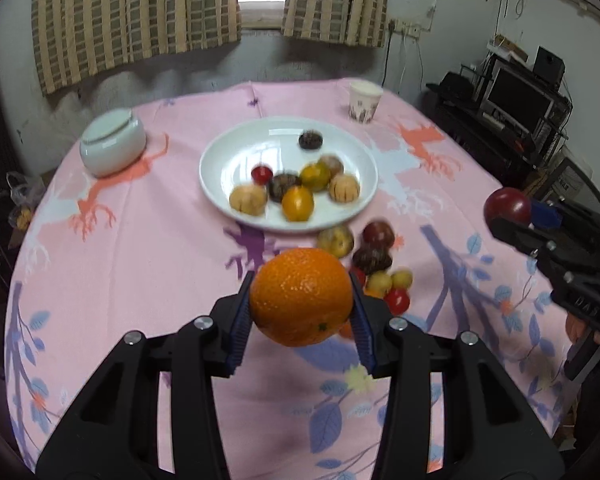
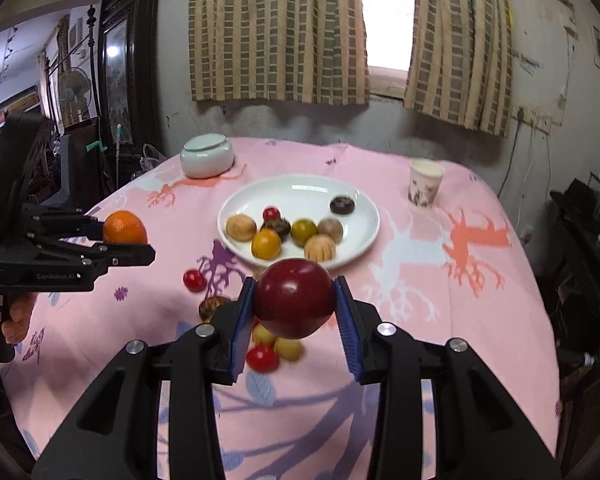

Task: Organize fruits
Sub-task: 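Carry both fruits onto the white plate and open both tools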

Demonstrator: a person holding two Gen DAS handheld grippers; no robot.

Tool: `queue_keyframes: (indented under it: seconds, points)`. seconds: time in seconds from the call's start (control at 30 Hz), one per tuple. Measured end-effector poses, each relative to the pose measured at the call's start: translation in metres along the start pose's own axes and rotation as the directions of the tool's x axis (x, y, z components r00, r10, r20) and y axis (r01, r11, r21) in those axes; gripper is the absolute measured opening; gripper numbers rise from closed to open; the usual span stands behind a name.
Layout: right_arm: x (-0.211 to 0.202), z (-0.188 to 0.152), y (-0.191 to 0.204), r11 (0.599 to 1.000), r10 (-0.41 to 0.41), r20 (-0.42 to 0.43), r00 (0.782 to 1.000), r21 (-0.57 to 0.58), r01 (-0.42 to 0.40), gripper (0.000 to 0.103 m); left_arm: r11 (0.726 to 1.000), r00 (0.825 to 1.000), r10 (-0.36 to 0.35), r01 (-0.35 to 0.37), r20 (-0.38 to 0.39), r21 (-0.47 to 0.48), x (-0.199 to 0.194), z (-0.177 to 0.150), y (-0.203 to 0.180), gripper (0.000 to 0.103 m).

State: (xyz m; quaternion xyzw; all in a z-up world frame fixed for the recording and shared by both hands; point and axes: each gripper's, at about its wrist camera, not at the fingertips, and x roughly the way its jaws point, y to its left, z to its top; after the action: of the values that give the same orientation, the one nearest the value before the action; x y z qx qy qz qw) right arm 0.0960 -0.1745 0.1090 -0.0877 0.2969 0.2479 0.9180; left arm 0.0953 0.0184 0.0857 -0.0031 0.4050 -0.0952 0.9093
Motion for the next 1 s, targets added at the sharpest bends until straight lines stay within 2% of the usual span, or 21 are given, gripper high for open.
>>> queue_keyframes:
  seconds: [0.13, 0.3, 0.4, 0.63, 0.8, 1.0]
  points:
    - [0.023, 0.026, -0.005, 1.0, -0.012, 0.03, 0.999, -0.019, 0.013, 0.039, 0.999, 0.998, 0.038, -0.039, 0.049, 0.011, 0.006, 0.04, 0.005, 0.044]
    - [0.073, 0.043, -0.009, 0.999, -0.007, 0.009, 1.0, -0.037, 0.007, 0.039, 0.995, 0.995, 0.094, -0.093, 0.035, -0.029, 0.045, 0.075, 0.021, 0.044]
    - [0.109, 0.048, -0.01, 0.999, -0.001, -0.03, 1.0, -0.034, 0.0, 0.039, 0.994, 0.995, 0.097, -0.097, -0.002, -0.058, 0.076, 0.088, 0.03, 0.044]
    - [0.171, 0.048, -0.013, 1.0, -0.019, -0.11, 0.994, -0.001, 0.018, 0.039, 0.99, 0.99, 0.109, -0.116, -0.094, -0.078, 0.143, 0.097, 0.04, 0.044]
    - [0.191, 0.047, -0.027, 0.998, -0.055, -0.134, 0.989, 0.031, 0.06, 0.039, 0.987, 0.983, 0.125, -0.136, -0.132, -0.082, 0.167, 0.095, 0.048, 0.044]
    - [0.212, 0.04, -0.038, 0.995, -0.059, -0.194, 0.979, 0.065, 0.072, 0.04, 0.985, 0.98, 0.129, -0.145, -0.149, -0.097, 0.183, 0.098, 0.053, 0.046]
